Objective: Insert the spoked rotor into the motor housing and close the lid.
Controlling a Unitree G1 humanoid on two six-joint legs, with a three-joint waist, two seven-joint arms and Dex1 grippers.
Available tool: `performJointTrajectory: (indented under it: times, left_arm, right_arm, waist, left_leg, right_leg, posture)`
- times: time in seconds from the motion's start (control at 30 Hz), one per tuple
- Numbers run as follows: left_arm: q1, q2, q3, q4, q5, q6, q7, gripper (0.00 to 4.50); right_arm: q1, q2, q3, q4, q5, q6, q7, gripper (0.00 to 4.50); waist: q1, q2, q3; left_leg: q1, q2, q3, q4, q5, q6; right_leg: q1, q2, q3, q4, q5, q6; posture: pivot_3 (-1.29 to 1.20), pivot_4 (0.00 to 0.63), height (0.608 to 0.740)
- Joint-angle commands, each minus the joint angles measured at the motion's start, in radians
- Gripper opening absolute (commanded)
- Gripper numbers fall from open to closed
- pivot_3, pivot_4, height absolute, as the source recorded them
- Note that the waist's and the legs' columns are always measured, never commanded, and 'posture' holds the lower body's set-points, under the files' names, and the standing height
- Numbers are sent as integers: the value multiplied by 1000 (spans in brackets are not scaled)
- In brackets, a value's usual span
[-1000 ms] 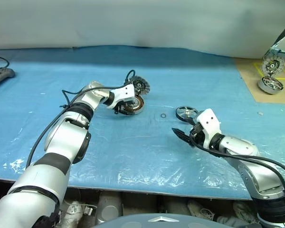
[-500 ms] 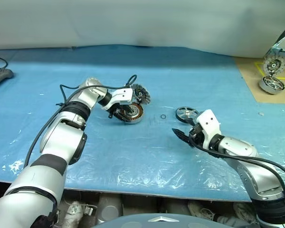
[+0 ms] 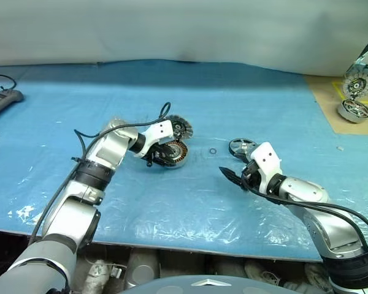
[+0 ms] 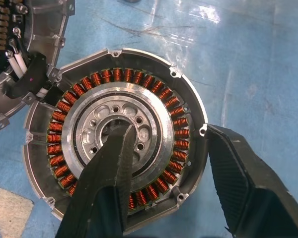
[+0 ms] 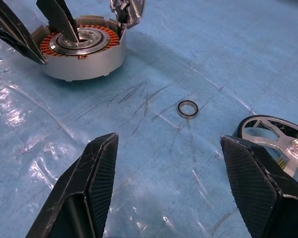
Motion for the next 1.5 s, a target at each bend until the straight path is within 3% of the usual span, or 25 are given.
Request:
performJointTrajectory:
  times: [0.03,0.2,0.43,0.6,0.77,1.0,1.1,1.27,1.5]
  left_arm:
    - [54,7,-57,-13,-21,100,23,1933]
    - [52,7,-53,8,-69,106,55,1933]
    - [18,4,-40,48,-126,63,96,4290]
    - [52,38,-5,-29,-258,-27,-21,4290]
    - [72,90,68,-24,-390,-61,-115,4290]
    - [87,108,120,48,-412,-157,-41,4290]
    - [115,118,144,-2,-475,-123,-57,4290]
    - [236,89,322,-69,-733,-53,-107,4290]
    - [369,34,338,-147,-760,-143,-30,4290]
  right_arm:
    - [-11,1,-2,-22,-1,-17,5,3481]
    - [-16,2,3,-18,-4,-17,10,3481]
    - [-16,9,-15,-27,17,-9,15,3481]
    - [-25,9,-23,-39,42,-4,29,3481]
    - [-28,6,-16,-39,43,-7,35,3481]
    - [-64,0,7,-14,38,-7,61,3481]
    - [-70,-6,4,-14,45,-4,76,3481]
    - [-129,3,33,39,25,-22,90,3481]
    - [-211,35,79,144,-10,-61,92,3481]
  waist:
    - [0,0,0]
    - [1,4,-2]
    - [0,4,-2]
    - [0,4,-2]
    - [-2,4,-2]
    - [-5,4,-2]
    - [-5,4,-2]
    - [-21,3,-2]
    - [-26,3,-2]
  left_leg:
    - [0,0,0,0,0,0]
    - [0,0,0,-2,0,0]
    - [-1,-1,0,-2,0,0]
    - [-3,-1,0,-2,0,0]
    - [-17,-2,-1,-1,0,-1]
    - [-20,-2,-1,1,0,-1]
    - [-20,-2,-1,1,0,-1]
    - [-20,-2,-1,1,0,-1]
    - [-20,-1,-1,4,0,-1]
  right_leg:
    - [0,0,0,0,0,0]
    - [-1,0,0,0,-1,1]
    - [-1,0,0,-1,-1,1]
    - [-3,0,0,-1,-1,1]
    - [-17,4,-1,0,1,5]
    - [-19,5,-1,1,2,5]
    - [-19,5,-1,2,2,5]
    - [-19,5,-1,2,2,5]
    - [-19,5,-1,3,2,5]
  posture:
    - [0,150,740]
    - [0,150,740]
    - [0,150,740]
    - [0,150,740]
    - [0,150,740]
    - [0,150,740]
    - [0,150,740]
    - [0,150,740]
    - [0,150,740]
